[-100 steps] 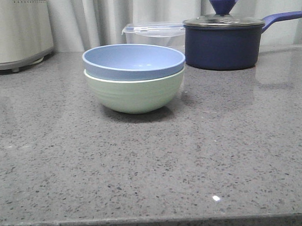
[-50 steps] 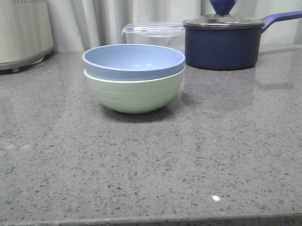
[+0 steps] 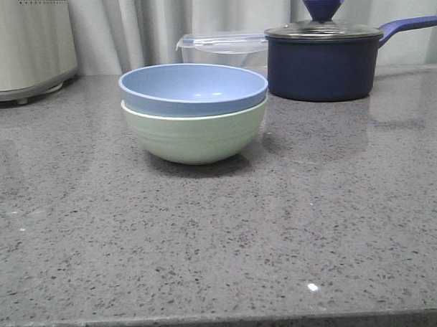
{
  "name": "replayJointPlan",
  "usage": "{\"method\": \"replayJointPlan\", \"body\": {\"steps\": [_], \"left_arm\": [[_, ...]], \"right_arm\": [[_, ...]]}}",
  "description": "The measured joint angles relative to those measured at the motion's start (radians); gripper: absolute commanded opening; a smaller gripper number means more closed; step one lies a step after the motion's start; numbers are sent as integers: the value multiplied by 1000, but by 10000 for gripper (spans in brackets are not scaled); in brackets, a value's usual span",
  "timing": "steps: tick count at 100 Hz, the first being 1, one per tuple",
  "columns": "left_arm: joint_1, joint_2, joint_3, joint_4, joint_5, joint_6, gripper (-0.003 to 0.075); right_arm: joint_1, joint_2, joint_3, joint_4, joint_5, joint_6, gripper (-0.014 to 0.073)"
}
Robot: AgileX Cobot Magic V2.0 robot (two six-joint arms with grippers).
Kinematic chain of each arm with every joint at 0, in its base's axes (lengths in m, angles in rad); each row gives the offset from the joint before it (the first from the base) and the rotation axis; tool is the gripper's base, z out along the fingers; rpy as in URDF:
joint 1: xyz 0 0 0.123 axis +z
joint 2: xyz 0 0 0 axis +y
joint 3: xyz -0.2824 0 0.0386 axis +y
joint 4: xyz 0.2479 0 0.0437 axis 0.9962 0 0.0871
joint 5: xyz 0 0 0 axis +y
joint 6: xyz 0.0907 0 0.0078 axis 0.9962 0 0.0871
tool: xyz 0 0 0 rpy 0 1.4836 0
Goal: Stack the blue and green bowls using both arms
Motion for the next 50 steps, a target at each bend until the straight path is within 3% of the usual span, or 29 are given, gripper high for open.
{"method": "replayJointPlan", "body": {"steps": [19, 50], "left_arm": [[0, -46, 74, -50, -65, -2, -20], [0, -46, 74, -57, -38, -2, -20]], "right_arm": [[0, 0, 0, 0, 0, 0, -80], [0, 0, 0, 0, 0, 0, -80]]}}
